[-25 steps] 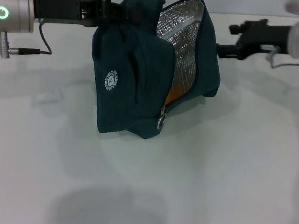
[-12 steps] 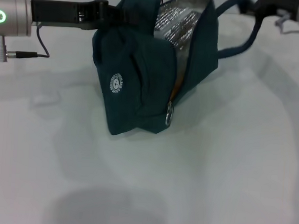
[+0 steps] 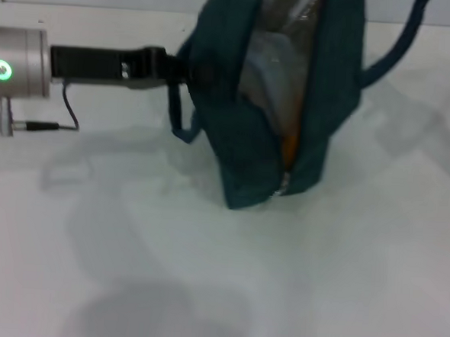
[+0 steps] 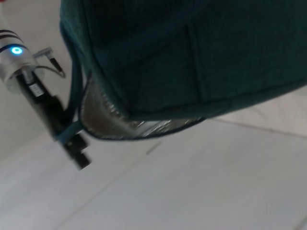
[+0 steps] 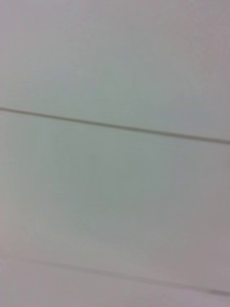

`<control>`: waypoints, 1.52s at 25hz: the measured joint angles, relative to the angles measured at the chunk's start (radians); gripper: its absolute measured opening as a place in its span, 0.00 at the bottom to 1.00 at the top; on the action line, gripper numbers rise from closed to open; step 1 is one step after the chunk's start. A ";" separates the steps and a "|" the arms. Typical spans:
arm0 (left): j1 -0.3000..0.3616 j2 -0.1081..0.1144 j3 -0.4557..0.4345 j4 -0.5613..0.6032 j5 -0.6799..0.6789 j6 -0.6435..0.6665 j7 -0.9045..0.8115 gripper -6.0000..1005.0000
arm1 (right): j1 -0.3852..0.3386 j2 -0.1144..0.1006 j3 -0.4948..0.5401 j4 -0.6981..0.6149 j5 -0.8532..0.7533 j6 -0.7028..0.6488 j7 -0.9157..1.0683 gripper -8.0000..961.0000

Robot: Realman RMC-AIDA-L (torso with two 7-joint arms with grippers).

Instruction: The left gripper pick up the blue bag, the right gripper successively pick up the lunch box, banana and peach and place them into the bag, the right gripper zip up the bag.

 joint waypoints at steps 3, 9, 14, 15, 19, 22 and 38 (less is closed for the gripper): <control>0.001 -0.005 -0.002 -0.040 -0.001 0.015 0.027 0.05 | -0.047 -0.002 0.004 -0.025 0.056 -0.102 0.002 0.74; 0.009 -0.019 -0.004 -0.068 -0.038 0.105 0.040 0.05 | -0.171 -0.008 -0.041 -0.195 0.050 -0.169 0.129 0.74; 0.007 -0.019 -0.005 -0.072 -0.050 0.127 0.035 0.05 | -0.238 -0.008 -0.085 -0.277 -0.055 -0.160 0.239 0.74; 0.006 -0.019 -0.004 -0.072 -0.046 0.118 0.037 0.05 | -0.239 -0.008 -0.094 -0.261 -0.089 -0.136 0.260 0.74; 0.007 -0.026 0.002 -0.073 0.007 0.014 0.053 0.05 | -0.221 -0.009 -0.105 -0.195 -0.125 -0.077 0.269 0.74; 0.009 -0.031 0.002 -0.074 0.035 -0.040 0.065 0.05 | -0.208 -0.010 -0.103 -0.153 -0.176 -0.041 0.299 0.74; 0.000 -0.018 0.000 -0.071 0.037 -0.084 0.089 0.05 | -0.239 -0.023 -0.011 -0.182 -0.441 -0.228 0.543 0.74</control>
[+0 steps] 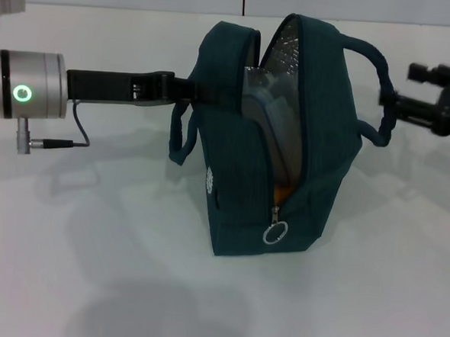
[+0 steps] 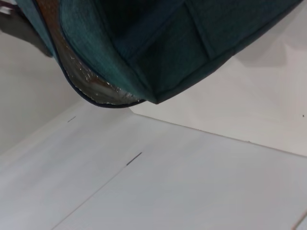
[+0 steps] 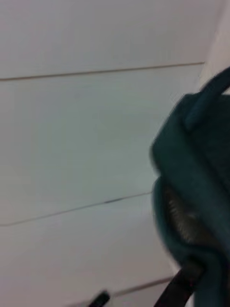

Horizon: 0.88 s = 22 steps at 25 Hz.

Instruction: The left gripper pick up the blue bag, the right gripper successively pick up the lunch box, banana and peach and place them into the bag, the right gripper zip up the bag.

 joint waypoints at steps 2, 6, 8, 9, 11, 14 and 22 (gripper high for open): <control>-0.002 0.000 0.002 -0.004 0.000 -0.013 0.007 0.05 | -0.017 0.004 0.043 -0.004 0.071 -0.079 -0.089 0.74; 0.004 -0.001 -0.001 -0.004 0.001 -0.020 0.009 0.05 | -0.023 0.000 0.120 0.023 0.195 -0.308 -0.202 0.74; 0.004 -0.005 -0.002 -0.004 0.001 -0.021 0.009 0.05 | -0.006 -0.003 0.159 0.051 0.190 -0.437 -0.211 0.74; 0.003 -0.007 -0.002 -0.004 -0.001 -0.021 0.009 0.05 | 0.004 -0.006 0.172 0.062 0.168 -0.493 -0.212 0.74; 0.002 -0.008 -0.002 -0.004 -0.004 -0.022 0.009 0.05 | 0.027 -0.014 0.191 0.081 0.121 -0.579 -0.210 0.74; 0.003 -0.008 -0.004 -0.004 -0.007 -0.022 0.009 0.05 | 0.056 -0.022 0.191 0.133 0.040 -0.663 -0.207 0.74; 0.003 -0.008 -0.005 -0.004 -0.011 -0.023 0.004 0.05 | 0.154 0.009 0.189 0.305 -0.269 -0.599 -0.200 0.74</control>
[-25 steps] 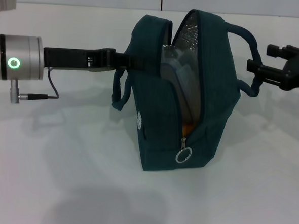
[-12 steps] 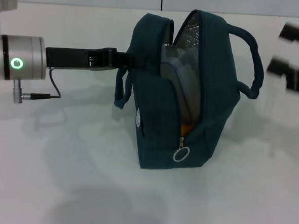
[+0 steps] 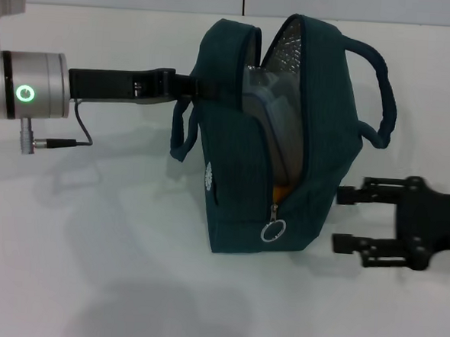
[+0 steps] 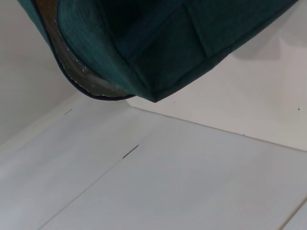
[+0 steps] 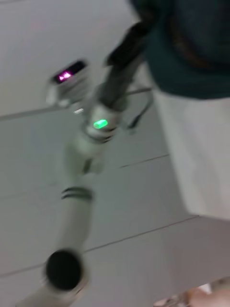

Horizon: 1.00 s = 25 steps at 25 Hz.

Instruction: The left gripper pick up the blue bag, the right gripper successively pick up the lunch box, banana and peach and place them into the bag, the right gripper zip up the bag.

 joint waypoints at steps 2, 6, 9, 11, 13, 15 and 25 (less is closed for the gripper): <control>0.000 0.000 0.000 0.000 0.000 -0.001 0.000 0.05 | 0.044 0.001 -0.003 0.051 -0.031 0.043 0.003 0.74; -0.003 -0.001 0.000 0.000 -0.001 -0.001 -0.001 0.05 | 0.130 0.003 -0.010 0.142 -0.068 0.090 0.000 0.74; -0.004 -0.001 0.000 0.000 -0.001 -0.001 -0.001 0.05 | 0.188 0.005 -0.055 0.188 -0.086 0.133 0.004 0.74; -0.001 -0.001 0.000 0.000 -0.001 -0.001 -0.001 0.05 | 0.213 0.005 -0.092 0.202 -0.088 0.143 0.013 0.74; 0.000 -0.001 0.000 0.000 -0.002 -0.001 0.000 0.05 | 0.225 0.005 -0.111 0.207 -0.090 0.151 0.023 0.74; 0.000 -0.002 0.000 0.000 -0.002 -0.001 0.001 0.05 | 0.233 0.006 -0.125 0.208 -0.093 0.166 0.029 0.74; -0.001 -0.003 0.000 0.000 -0.004 -0.001 0.004 0.05 | 0.253 0.013 -0.204 0.212 -0.095 0.224 0.071 0.74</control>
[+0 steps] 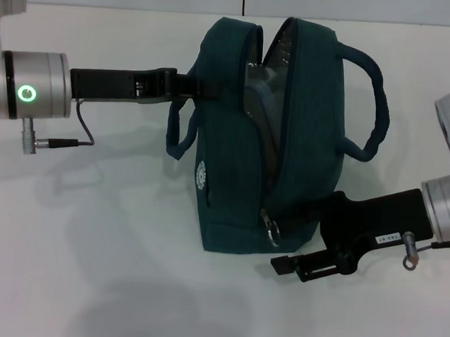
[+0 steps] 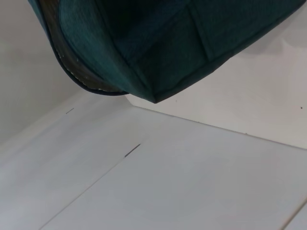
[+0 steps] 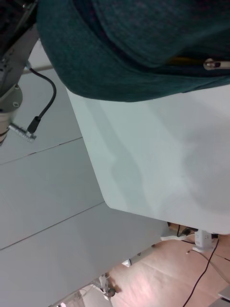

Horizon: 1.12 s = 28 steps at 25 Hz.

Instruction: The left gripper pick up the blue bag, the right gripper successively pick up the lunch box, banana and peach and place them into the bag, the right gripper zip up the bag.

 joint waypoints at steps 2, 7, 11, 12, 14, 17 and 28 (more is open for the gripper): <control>0.000 0.000 0.000 0.000 0.000 0.000 0.000 0.05 | 0.003 0.002 -0.005 0.001 0.003 0.005 0.000 0.74; -0.003 0.000 0.000 0.000 0.000 0.000 0.005 0.05 | 0.019 0.006 -0.010 0.010 0.008 0.021 0.000 0.74; -0.005 0.000 0.000 0.000 0.000 -0.008 0.013 0.05 | 0.054 0.007 -0.077 0.045 0.052 0.029 0.000 0.74; -0.006 0.000 0.000 0.000 0.000 -0.009 0.013 0.05 | 0.061 0.007 -0.095 0.052 0.065 0.034 0.000 0.74; -0.006 0.000 0.000 0.000 0.000 -0.010 0.013 0.05 | 0.065 0.007 -0.107 0.053 0.072 0.034 0.000 0.74; -0.005 0.000 0.000 0.000 0.001 -0.011 0.013 0.05 | 0.064 0.007 -0.107 0.053 0.080 0.032 0.000 0.74; -0.001 0.000 0.000 0.000 0.002 -0.011 0.013 0.05 | 0.055 0.005 -0.108 0.053 0.102 0.049 -0.008 0.74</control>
